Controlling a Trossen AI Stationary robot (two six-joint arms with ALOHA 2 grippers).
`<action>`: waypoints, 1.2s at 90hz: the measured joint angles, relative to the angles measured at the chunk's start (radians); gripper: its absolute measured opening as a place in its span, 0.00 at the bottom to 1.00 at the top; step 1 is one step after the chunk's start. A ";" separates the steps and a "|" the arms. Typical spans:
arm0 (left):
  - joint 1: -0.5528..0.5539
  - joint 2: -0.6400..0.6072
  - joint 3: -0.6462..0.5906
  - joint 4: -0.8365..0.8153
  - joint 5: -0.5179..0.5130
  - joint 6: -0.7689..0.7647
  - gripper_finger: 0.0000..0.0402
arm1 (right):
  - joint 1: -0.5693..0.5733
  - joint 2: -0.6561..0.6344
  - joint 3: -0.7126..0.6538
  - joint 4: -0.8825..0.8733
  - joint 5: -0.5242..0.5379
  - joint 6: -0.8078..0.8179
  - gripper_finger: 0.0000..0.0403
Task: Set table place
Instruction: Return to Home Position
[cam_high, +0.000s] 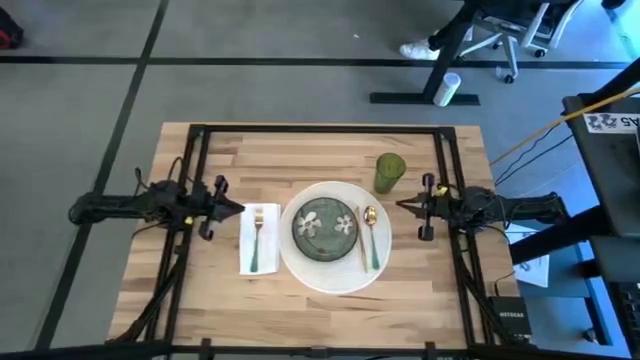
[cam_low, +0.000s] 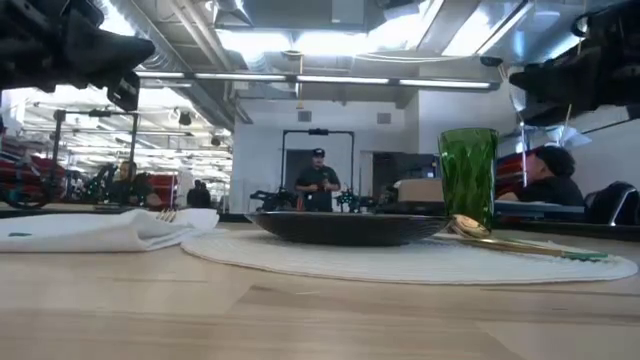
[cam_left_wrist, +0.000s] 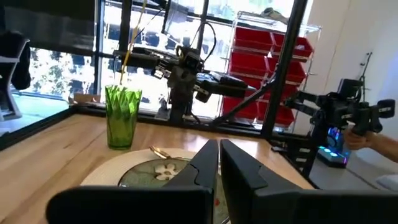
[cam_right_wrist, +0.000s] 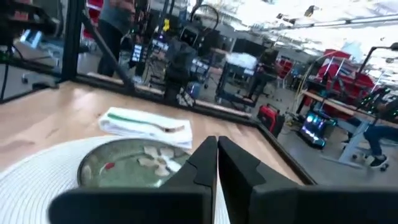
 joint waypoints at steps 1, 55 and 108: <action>0.000 0.000 0.000 -0.001 0.000 0.000 0.00 | 0.000 0.001 0.000 0.000 0.002 -0.002 0.00; 0.000 0.006 0.000 -0.067 0.001 -0.004 0.00 | 0.002 0.000 0.000 -0.013 -0.077 -0.196 0.00; 0.000 0.009 0.000 -0.096 0.000 -0.010 0.00 | 0.002 0.000 0.000 -0.014 -0.080 -0.196 0.00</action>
